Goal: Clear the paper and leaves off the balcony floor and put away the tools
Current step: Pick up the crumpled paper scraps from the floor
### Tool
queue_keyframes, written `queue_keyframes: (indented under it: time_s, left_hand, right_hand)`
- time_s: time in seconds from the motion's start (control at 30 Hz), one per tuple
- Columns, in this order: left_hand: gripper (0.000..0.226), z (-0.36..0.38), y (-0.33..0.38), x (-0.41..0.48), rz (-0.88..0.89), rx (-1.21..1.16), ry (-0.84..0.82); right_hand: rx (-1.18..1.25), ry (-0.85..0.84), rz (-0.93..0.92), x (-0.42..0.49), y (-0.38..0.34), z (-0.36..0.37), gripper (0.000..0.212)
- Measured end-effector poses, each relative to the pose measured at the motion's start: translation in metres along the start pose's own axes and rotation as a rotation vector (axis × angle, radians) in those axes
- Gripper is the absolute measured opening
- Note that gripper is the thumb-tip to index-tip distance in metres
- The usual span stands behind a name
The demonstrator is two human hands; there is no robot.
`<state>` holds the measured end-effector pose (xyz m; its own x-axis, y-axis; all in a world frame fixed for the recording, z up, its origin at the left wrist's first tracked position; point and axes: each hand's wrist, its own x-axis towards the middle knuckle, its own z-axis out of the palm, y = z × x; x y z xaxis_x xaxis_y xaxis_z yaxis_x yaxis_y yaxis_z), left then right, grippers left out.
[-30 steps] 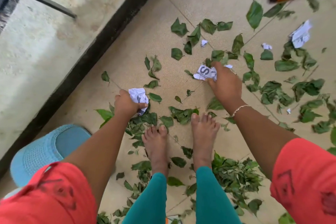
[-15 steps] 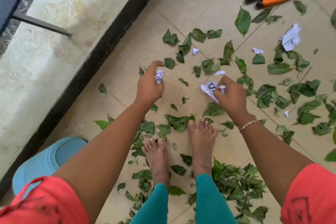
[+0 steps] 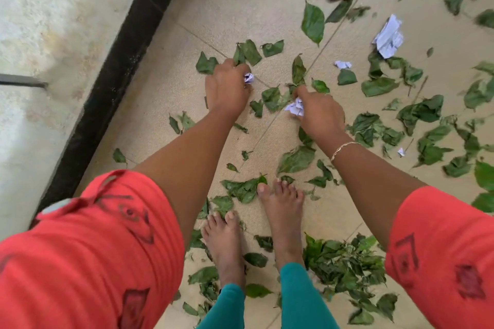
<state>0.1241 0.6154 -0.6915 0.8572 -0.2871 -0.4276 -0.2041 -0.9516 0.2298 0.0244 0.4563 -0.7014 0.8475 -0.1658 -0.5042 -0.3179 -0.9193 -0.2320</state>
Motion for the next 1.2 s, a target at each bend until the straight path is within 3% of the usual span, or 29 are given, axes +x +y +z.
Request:
queue_keyframes:
  time_s: [0.13,0.23,0.33,0.43,0.53,0.67,0.8,0.93,1.0,1.1,1.2]
  left_hand:
    - [0.033,0.005,0.007,0.010,0.105,0.108,-0.005]
    - [0.031,0.000,0.009,0.012,0.101,0.097,0.003]
    - [0.022,-0.010,0.014,0.006,0.064,-0.005,0.059]
    - [0.013,-0.019,0.031,0.002,0.020,-0.104,0.088]
    - [0.012,-0.020,0.048,0.006,-0.071,-0.281,0.065]
    - [0.014,-0.017,0.069,0.018,-0.070,-0.432,0.015]
    - [0.023,-0.019,0.085,0.028,-0.021,-0.486,-0.024]
    - [0.016,-0.018,0.094,0.039,0.010,-0.463,-0.090]
    - [0.012,-0.017,0.101,0.045,0.020,-0.422,-0.111]
    - [0.009,-0.014,0.121,0.053,0.076,-0.376,-0.114]
    - [0.027,-0.008,0.152,0.065,0.231,-0.250,-0.108]
  right_hand:
    - [0.014,0.022,-0.033,0.000,0.003,0.001,0.017]
    - [0.337,0.102,0.122,-0.005,0.010,0.000,0.005]
    - [0.689,0.218,0.257,-0.014,0.024,-0.005,0.017]
    - [0.845,0.343,0.358,-0.016,0.040,-0.020,0.017]
    - [0.762,0.354,0.349,-0.002,0.055,-0.034,0.004]
    - [0.465,0.256,0.272,0.028,0.071,-0.050,0.021]
    - [0.227,0.156,0.187,0.052,0.076,-0.053,0.016]
    - [0.116,0.107,0.179,0.059,0.077,-0.049,0.020]
    - [0.267,0.156,0.241,0.056,0.079,-0.052,0.017]
    - [0.681,0.276,0.330,0.042,0.090,-0.059,0.011]
    - [0.977,0.343,0.433,0.021,0.104,-0.061,0.020]
